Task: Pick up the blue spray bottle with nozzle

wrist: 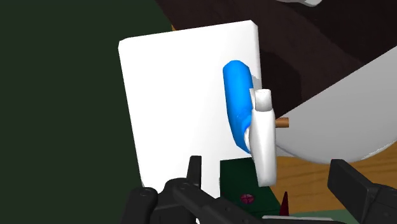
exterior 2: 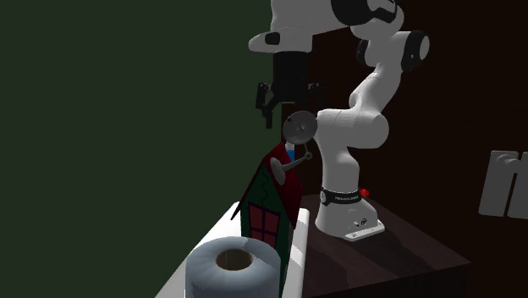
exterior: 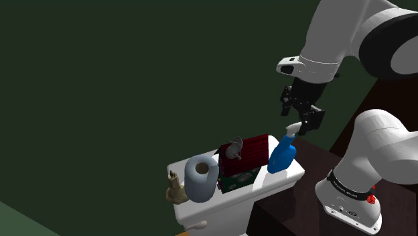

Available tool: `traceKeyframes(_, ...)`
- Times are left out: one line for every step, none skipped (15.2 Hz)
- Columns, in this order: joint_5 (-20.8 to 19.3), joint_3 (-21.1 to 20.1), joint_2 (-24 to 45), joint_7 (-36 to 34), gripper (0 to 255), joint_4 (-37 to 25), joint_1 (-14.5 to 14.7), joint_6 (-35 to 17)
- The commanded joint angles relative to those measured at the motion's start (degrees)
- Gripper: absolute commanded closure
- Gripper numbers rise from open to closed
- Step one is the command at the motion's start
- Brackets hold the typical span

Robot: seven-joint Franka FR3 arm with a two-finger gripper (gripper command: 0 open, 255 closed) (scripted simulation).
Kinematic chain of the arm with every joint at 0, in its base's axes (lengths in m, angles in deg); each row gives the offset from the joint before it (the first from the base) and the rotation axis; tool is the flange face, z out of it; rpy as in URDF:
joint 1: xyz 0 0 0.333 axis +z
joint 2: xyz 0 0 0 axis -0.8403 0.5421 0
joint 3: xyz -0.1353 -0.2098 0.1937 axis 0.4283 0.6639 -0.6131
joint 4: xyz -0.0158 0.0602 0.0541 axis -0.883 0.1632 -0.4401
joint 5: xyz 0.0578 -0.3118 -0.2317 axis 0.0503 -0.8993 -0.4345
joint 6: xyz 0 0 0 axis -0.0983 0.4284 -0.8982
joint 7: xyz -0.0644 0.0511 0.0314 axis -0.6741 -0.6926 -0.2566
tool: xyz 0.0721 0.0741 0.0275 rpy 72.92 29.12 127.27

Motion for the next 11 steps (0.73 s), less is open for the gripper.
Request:
traceKeyframes(0.24,-0.23,-0.38,0.23,0,1.74,0.38,-1.33)
traceKeyframes(0.30,-0.29,-0.46,0.24,0,2.55,0.41,-2.05)
traceKeyframes(0.36,-0.35,-0.53,0.25,0,3.35,0.45,-2.78)
traceKeyframes(0.43,-0.41,-0.59,0.25,0,4.14,0.48,-3.52)
traceKeyframes(0.47,-0.44,-0.61,0.26,0,4.60,0.50,-3.95)
traceKeyframes(0.47,-0.44,-0.62,0.26,0,4.60,0.50,-3.95)
traceKeyframes(0.47,-0.44,-0.61,0.26,0,4.60,0.50,-3.95)
traceKeyframes(0.49,-0.47,-0.56,0.23,255,4.56,0.51,-3.97)
traceKeyframes(0.49,-0.47,-0.54,0.23,255,4.52,0.51,-3.95)
traceKeyframes(0.49,-0.47,-0.54,0.23,255,4.53,0.51,-3.96)
traceKeyframes(0.49,-0.47,-0.54,0.23,255,4.53,0.51,-3.95)
